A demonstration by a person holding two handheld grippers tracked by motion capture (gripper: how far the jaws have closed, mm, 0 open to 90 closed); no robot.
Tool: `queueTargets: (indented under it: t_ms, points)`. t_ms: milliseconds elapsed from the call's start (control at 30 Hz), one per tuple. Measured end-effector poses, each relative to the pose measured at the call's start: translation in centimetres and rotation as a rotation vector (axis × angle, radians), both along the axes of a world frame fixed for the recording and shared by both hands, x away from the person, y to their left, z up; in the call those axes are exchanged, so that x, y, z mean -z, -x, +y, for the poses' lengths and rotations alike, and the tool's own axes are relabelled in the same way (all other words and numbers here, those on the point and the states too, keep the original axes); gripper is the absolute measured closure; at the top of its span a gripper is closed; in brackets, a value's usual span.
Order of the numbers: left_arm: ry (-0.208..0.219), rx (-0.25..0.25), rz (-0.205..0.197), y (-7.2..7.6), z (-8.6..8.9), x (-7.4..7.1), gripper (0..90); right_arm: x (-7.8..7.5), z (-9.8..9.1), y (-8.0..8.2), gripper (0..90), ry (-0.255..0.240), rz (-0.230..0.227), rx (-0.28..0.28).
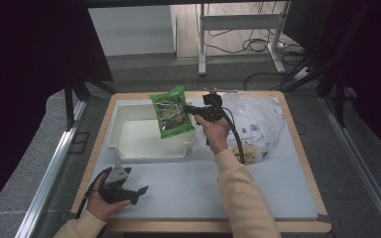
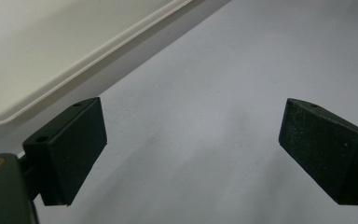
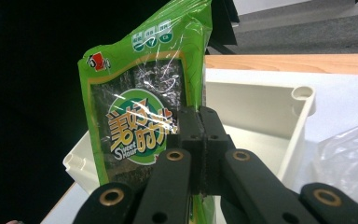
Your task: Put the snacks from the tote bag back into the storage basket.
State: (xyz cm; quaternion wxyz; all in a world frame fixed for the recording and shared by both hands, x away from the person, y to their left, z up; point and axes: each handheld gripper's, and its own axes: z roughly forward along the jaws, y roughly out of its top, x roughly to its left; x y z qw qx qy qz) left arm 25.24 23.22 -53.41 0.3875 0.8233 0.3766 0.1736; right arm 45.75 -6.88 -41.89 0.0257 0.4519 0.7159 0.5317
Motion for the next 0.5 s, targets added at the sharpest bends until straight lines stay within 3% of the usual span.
queueTargets:
  t_ms: [500]
  points:
    - [0.004,0.001,-0.001,0.0,0.0,0.0,7.7,1.0,2.6,0.1,90.0,0.007,0.018,-0.035]
